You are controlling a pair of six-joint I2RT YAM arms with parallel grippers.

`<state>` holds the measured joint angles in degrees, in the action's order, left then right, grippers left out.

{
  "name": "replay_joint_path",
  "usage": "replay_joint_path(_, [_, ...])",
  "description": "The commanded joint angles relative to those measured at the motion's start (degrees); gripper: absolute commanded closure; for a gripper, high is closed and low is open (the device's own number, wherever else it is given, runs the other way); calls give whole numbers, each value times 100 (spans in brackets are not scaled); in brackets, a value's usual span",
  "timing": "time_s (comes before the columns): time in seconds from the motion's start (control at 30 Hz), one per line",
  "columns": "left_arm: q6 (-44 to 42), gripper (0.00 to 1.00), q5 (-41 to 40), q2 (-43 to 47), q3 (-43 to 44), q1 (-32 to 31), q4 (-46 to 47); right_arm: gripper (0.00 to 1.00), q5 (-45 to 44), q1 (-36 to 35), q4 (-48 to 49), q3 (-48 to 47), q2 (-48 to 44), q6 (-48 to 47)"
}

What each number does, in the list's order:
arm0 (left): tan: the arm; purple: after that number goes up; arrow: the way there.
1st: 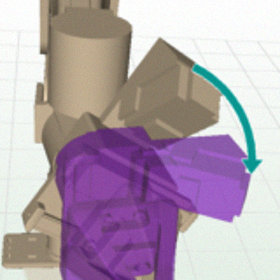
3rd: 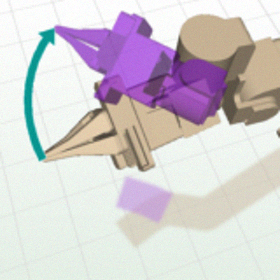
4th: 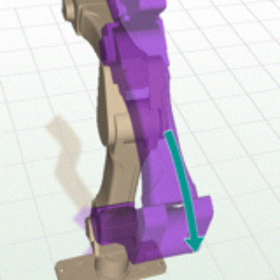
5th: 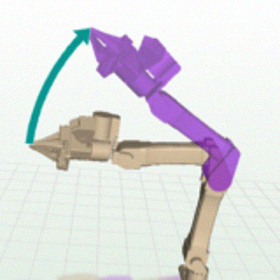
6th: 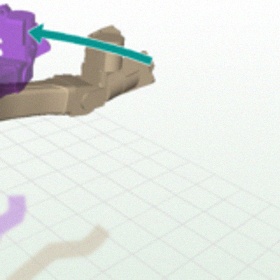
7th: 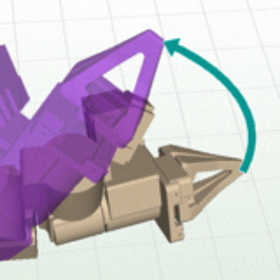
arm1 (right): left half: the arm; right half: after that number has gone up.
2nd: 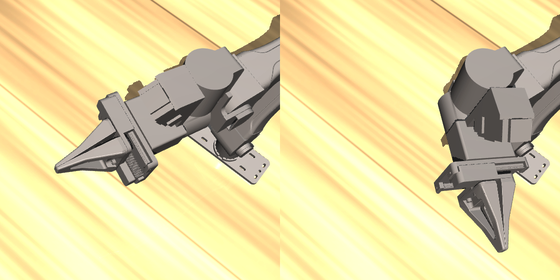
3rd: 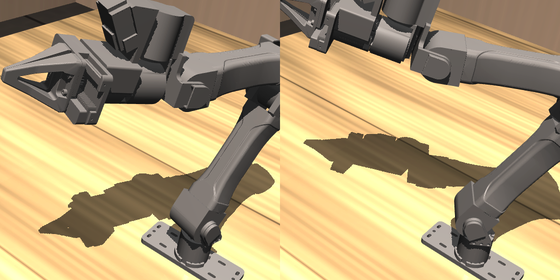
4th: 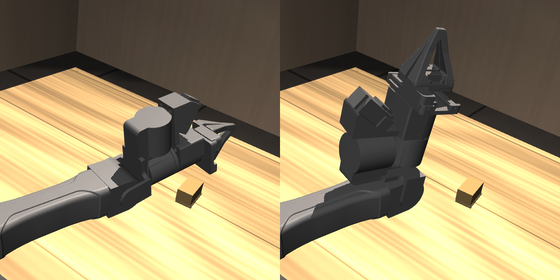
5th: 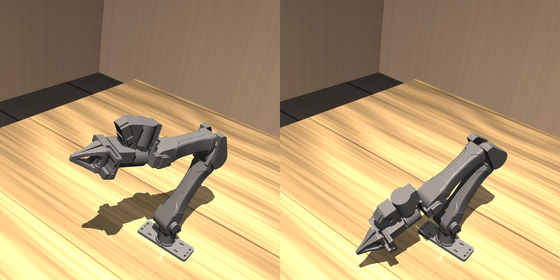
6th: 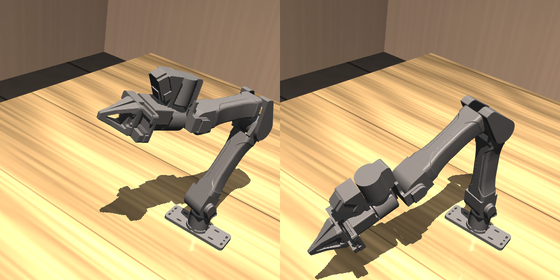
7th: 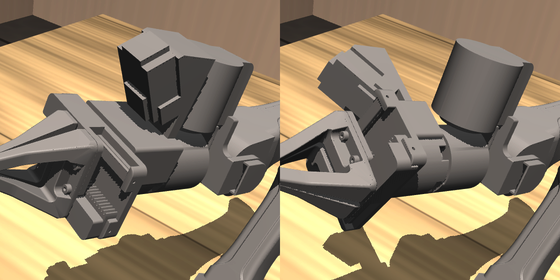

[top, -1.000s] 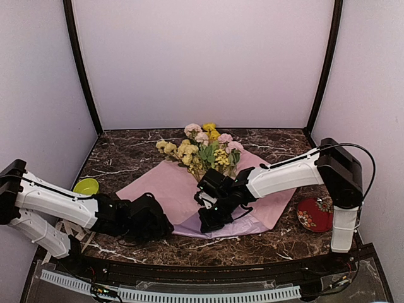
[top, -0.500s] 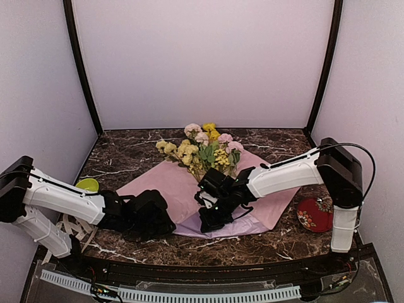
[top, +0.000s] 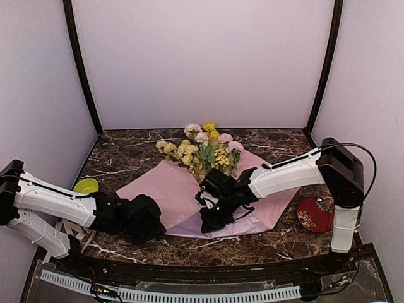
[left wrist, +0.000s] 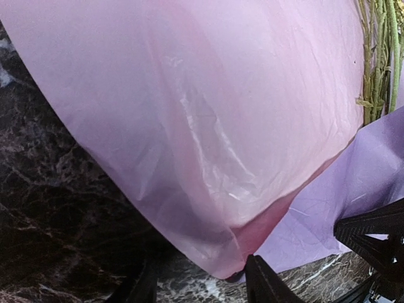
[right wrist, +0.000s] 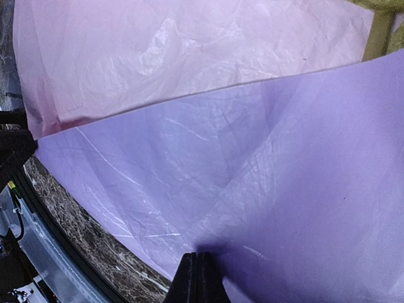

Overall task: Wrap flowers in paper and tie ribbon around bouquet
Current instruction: Pick up the one-fourth-folded wrapping paper from the center of the board, then fold the 1/4-folded wrapping paper at the center of the board.

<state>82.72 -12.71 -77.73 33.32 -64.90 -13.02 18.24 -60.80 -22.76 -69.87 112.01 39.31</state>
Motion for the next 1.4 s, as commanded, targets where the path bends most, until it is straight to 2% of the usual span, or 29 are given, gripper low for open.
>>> replay_joint_path(0.0, [157, 48, -106, -35, 23, -31, -210, 100, 37, 17, 22, 109, -137, -11])
replay_joint_path(0.13, [-51, 45, -205, -215, 100, -23, 109, 100, 48, 17, 53, 140, -150, -2])
replay_joint_path(0.3, [-26, 48, -232, -183, 30, -22, 274, 100, 64, 19, 66, 140, -139, -18])
replay_joint_path(0.7, [-188, 79, -303, -417, 69, -22, 721, 100, 140, 63, 183, 240, -118, 15])
replay_joint_path(0.87, [-364, 94, -455, -383, 338, -27, 248, 100, 217, 102, 274, 289, -119, 41])
replay_joint_path(1.2, [-1565, 100, -888, -1168, 1982, -260, -1523, 100, 473, 241, 534, 344, -43, 104])
replay_joint_path(1.37, [-2143, 100, -892, -1411, 2523, -312, -1495, 100, 698, 307, 722, 538, -4, 186])
